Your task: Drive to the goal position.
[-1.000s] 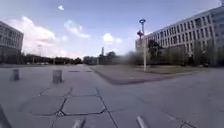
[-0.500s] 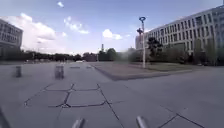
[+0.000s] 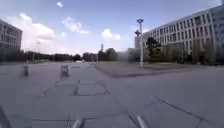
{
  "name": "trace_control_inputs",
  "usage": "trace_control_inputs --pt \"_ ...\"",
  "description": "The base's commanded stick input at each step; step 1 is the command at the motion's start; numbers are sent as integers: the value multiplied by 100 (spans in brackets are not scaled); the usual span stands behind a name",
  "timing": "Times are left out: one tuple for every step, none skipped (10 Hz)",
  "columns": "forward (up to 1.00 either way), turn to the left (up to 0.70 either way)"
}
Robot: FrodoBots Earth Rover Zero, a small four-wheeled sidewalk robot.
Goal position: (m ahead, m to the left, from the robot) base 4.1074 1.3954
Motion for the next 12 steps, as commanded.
trace_control_inputs --pt "-100 0" --pt "-100 0" --pt "-100 0" --pt "-100 0" --pt "-100 0" --pt "-100 0" --pt "-100 0" --pt "-100 0" --pt "-100 0" --pt "-100 0" --pt "-100 0" --pt "-97 0"
